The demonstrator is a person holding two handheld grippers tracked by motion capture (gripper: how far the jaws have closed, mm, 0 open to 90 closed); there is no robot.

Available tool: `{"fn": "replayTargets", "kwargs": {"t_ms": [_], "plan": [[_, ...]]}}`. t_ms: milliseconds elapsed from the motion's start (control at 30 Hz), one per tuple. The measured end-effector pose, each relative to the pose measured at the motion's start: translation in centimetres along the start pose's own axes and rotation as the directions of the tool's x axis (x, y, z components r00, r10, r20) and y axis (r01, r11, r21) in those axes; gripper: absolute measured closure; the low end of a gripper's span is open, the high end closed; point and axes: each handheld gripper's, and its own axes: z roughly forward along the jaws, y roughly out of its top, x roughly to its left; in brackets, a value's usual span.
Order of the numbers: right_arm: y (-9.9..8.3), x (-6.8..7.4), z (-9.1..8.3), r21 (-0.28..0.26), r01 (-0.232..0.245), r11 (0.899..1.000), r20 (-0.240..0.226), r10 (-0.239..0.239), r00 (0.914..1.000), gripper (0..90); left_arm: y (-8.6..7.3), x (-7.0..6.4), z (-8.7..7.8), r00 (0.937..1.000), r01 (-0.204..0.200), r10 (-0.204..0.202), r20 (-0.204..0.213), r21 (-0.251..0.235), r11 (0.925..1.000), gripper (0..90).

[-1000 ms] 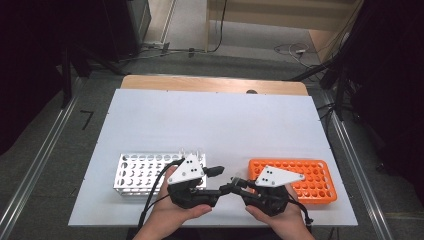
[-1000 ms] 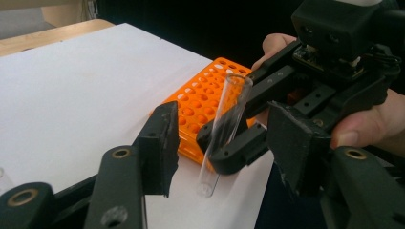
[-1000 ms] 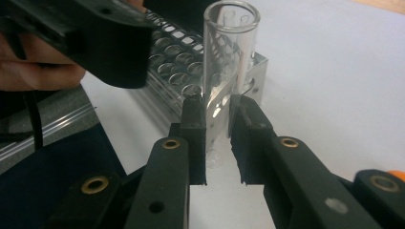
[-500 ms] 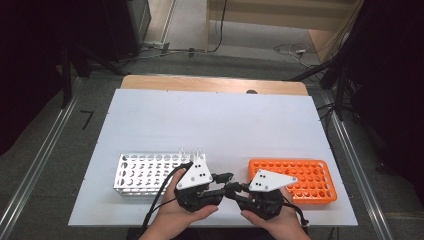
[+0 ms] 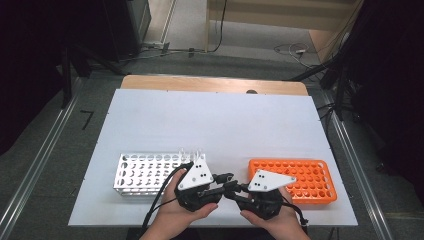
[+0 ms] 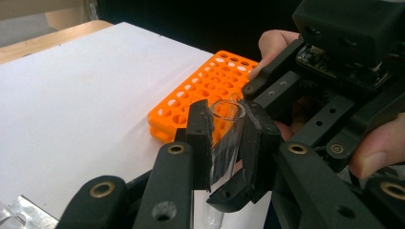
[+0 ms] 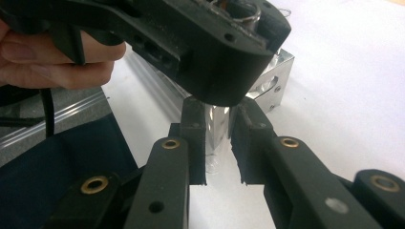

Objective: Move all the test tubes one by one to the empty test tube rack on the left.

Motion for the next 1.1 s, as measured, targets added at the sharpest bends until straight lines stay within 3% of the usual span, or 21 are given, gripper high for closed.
{"fn": "replayTargets", "kwargs": {"t_ms": [267, 367, 600, 800, 900, 1000, 1100], "plan": [[-0.1, -0.1, 0.0, -0.005, -0.010, 1.000, -0.005, 0.010, 0.9999, 73.2, 0.0, 0.1, 0.0, 1.0000, -0.003, 0.003, 0.001, -0.003, 1.0000, 75.9], [-0.1, -0.2, -0.1, -0.006, -0.009, 1.000, -0.013, 0.009, 0.9999, 68.4, 0.1, 0.2, -0.2, 0.9999, -0.003, 0.003, -0.010, -0.008, 1.0000, 75.9], [-0.3, -0.5, -0.2, -0.024, -0.017, 1.000, -0.028, 0.016, 0.9995, 43.6, 0.2, 0.7, -0.6, 0.9996, 0.004, -0.004, -0.027, -0.022, 0.9997, 75.9], [0.0, -0.2, -0.3, -0.022, 0.000, 1.000, -0.021, 0.000, 0.9998, 8.5, 0.4, 1.1, -1.0, 0.9991, 0.005, -0.006, -0.041, -0.028, 0.9996, 75.9], [0.1, -0.2, -0.3, -0.027, -0.010, 1.000, -0.030, 0.009, 0.9995, 0.0, 0.6, 1.3, -1.3, 0.9985, 0.008, -0.009, -0.053, -0.032, 0.9995, 75.9], [0.0, -0.5, -0.6, -0.044, -0.015, 0.999, -0.060, 0.013, 0.9981, 0.0, 0.7, 1.6, -1.6, 0.9979, 0.010, -0.013, -0.063, -0.038, 0.9992, 76.0], [0.0, -0.9, -1.0, -0.062, -0.031, 0.998, -0.030, 0.029, 0.9991, 0.0, 0.9, 1.9, -2.0, 0.9958, 0.002, -0.006, -0.091, -0.039, 0.9992, 76.0]]}}
